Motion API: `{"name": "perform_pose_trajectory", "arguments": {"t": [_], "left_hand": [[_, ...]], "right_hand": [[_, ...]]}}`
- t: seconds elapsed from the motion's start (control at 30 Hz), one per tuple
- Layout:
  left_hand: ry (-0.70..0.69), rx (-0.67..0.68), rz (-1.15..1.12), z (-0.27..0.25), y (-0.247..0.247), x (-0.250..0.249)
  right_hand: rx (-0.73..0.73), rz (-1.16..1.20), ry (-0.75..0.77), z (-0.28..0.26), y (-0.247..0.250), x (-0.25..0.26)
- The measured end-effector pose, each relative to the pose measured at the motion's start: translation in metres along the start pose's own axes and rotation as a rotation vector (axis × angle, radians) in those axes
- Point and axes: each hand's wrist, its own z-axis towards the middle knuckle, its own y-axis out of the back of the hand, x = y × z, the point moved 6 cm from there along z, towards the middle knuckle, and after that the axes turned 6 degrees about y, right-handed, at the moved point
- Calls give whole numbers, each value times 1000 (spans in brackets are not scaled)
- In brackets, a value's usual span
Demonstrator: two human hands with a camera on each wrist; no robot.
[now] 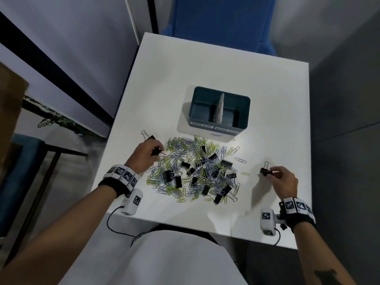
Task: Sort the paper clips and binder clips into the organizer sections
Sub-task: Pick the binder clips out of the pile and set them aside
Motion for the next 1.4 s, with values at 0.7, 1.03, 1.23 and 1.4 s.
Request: {"name": "perform_pose_trajectory", "arguments": {"t": [0.7, 1.03, 1.23, 1.4], "left_hand": [[114, 274, -391, -9, -21, -57], [62, 325, -433, -19, -30, -78], [106, 337, -430, -22, -32, -69], [128, 230, -382, -22, -23, -64]], "right_hand": [[349, 287, 520, -89, -106, 201], [381, 284, 462, -83, -131, 217], [417, 466, 349, -76, -130, 204], [464, 579, 275, -76, -132, 191]]}}
